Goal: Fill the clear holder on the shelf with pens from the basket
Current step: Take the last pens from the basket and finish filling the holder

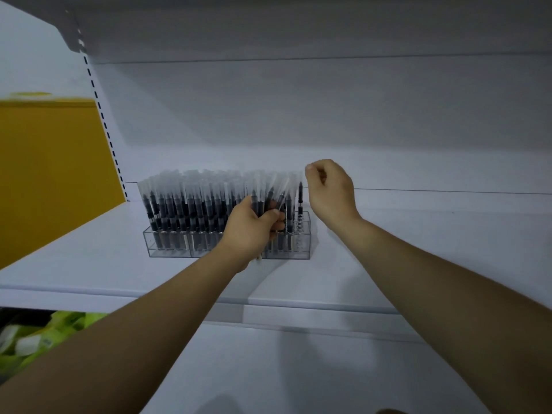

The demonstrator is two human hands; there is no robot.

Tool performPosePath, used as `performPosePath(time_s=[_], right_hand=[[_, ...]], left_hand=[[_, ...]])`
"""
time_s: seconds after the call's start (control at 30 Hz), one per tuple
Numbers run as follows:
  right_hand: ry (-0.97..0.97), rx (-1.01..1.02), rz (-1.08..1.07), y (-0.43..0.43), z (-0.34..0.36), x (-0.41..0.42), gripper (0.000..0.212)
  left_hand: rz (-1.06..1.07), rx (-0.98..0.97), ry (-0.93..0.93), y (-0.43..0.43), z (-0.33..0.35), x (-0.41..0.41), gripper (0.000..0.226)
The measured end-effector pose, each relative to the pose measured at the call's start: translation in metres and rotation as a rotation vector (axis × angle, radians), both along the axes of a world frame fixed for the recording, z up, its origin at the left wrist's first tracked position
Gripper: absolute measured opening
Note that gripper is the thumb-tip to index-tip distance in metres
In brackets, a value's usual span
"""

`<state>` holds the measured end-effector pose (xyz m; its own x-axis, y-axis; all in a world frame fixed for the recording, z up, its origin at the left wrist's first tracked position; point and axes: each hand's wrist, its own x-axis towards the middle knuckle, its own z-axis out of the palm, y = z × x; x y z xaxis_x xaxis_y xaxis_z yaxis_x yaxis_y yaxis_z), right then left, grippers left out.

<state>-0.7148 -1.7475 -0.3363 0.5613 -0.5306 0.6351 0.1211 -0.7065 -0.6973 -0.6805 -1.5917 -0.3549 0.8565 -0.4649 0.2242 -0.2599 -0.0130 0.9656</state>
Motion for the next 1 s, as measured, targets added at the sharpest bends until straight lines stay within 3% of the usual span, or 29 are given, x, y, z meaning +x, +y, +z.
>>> performPosePath(time_s=[0.07,0.23,0.43,0.53,0.63,0.7,0.83,0.93,1.0], right_hand=[[0.011,-0.02,0.066,0.01,0.003,-0.014,0.038],[0.105,0.036,0.203,0.019,0.006,-0.025,0.019],[-0.094,0.23,0.138,0.006,0.022,-0.023,0.014],[-0.083,0.173,0.111,-0.002,0.021,-0.018,0.009],[-0.023,0.111,0.096,-0.004,0.013,-0.009,0.008],[0.005,0.09,0.081,-0.005,0.008,-0.004,0.01],[0.039,0.083,0.083,-0.008,0.004,0.004,0.017],[0.081,0.03,0.083,-0.008,0.001,0.01,0.02],[0.148,-0.013,0.078,-0.009,-0.003,0.013,0.022]], left_hand=[[-0.01,-0.009,-0.004,-0.004,0.002,-0.003,0.014],[-0.022,0.0,-0.059,-0.013,0.005,-0.011,0.019],[-0.007,0.02,0.024,-0.006,0.001,-0.006,0.036],[-0.061,0.032,0.047,-0.001,0.001,-0.007,0.013],[-0.082,0.045,0.059,0.001,0.002,-0.01,0.006],[-0.068,0.082,0.026,0.001,0.002,-0.009,0.015],[-0.041,0.143,-0.012,0.003,-0.002,-0.001,0.054],[-0.033,0.149,-0.008,0.003,-0.002,0.003,0.058],[-0.032,0.142,-0.011,0.002,-0.004,0.004,0.05]])
